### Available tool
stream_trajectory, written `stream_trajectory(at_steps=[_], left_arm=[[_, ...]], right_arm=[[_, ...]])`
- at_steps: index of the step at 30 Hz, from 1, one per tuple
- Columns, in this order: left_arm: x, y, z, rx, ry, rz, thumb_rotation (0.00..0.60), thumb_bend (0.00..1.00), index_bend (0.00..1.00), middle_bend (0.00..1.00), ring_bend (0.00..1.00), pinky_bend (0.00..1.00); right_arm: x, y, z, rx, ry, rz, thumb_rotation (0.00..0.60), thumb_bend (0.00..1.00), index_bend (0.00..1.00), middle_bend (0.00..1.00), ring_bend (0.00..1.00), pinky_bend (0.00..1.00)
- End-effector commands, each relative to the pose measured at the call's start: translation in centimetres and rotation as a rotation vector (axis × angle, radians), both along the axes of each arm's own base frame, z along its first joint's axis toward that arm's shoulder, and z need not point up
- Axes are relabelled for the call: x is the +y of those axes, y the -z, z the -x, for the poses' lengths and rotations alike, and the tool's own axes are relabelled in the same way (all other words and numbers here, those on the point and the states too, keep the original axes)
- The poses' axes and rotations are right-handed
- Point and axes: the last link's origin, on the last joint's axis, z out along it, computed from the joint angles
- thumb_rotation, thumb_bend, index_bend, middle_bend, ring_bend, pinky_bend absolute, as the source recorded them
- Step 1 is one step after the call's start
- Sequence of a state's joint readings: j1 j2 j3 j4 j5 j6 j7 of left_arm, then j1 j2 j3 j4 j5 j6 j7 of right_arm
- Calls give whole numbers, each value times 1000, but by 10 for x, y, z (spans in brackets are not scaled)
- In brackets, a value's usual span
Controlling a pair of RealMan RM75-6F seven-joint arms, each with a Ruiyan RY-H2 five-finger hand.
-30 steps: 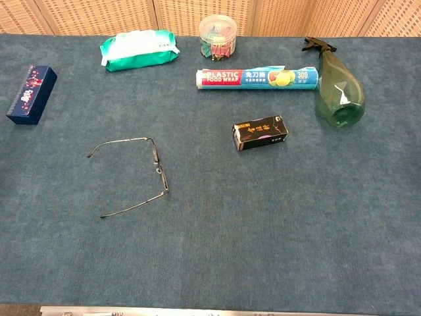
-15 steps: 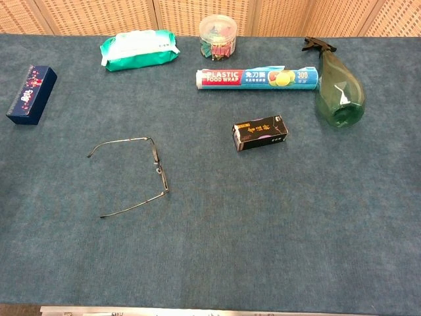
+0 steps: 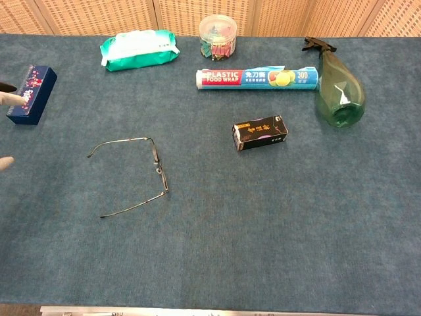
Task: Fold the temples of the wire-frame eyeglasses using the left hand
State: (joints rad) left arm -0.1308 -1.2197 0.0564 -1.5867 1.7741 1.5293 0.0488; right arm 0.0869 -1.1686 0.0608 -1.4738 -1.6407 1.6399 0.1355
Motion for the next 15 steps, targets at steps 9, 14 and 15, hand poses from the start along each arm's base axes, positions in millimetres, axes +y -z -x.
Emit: stream_trajectory(at_steps=[9,14,15], left_arm=[[-14,19,-29,-39,132,164,600,180,59,17,34,225],[-14,27,-36,-9,163,180,600,171,32,0,5,190],[-14,29,-38,-4,170,186,600,170,25,0,1,180]], right_arm=[[1,-1,0,-3,2,5,600,186,329,285,229,382],[1,-1,0,-3,3,4,600,186,329,286,229,382],[1,-2,0,-4,4,5,600,186,329,286,228,382]])
